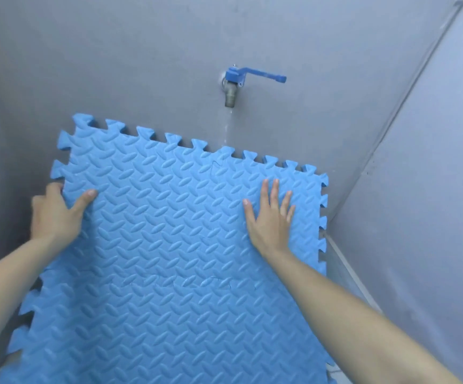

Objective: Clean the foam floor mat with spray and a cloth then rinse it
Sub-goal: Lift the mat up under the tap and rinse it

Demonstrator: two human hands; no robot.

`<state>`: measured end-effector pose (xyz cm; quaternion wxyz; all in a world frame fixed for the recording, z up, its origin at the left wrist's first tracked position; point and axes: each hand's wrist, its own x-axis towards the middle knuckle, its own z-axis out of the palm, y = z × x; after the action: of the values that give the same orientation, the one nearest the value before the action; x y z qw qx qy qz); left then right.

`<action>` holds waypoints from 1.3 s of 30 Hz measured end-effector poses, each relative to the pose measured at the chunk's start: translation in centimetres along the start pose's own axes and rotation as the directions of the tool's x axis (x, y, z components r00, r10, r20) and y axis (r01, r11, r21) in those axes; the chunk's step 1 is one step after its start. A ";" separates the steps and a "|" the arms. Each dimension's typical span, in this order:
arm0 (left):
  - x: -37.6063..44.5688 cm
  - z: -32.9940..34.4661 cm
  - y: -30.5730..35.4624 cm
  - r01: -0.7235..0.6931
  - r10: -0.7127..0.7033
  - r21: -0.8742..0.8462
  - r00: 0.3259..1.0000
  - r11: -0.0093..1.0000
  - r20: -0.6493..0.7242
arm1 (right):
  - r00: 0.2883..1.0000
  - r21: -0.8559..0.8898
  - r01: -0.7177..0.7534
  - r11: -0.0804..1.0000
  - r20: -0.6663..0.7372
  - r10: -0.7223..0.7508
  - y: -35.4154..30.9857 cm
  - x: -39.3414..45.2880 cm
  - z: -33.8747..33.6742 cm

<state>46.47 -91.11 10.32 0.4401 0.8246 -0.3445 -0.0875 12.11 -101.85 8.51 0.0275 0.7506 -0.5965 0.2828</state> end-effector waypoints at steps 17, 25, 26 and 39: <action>0.3 -0.6 -0.1 0.114 -0.116 0.021 0.981 0.993 0.157 | 0.530 -0.190 0.845 0.500 0.168 -0.831 -5.4 -6.1 5.7; 0.9 -0.2 -0.4 0.085 -0.083 -0.010 0.985 0.996 0.150 | 0.782 -0.177 0.355 0.918 -0.482 -0.395 -10.4 11.7 -8.7; 0.7 -0.3 -0.3 0.082 -0.079 -0.014 0.986 0.997 0.148 | 0.787 -0.176 0.311 0.934 -0.503 -0.357 -10.2 12.8 -9.6; -0.5 -0.9 0.9 0.108 -0.105 -0.010 0.979 0.994 0.177 | 0.886 -0.144 0.307 0.941 -0.318 -0.337 -8.5 14.0 -10.7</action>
<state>46.01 -90.53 11.47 0.4104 0.8267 -0.3365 -0.1867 17.49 -107.68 26.40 0.2096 0.7774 -0.4620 0.3718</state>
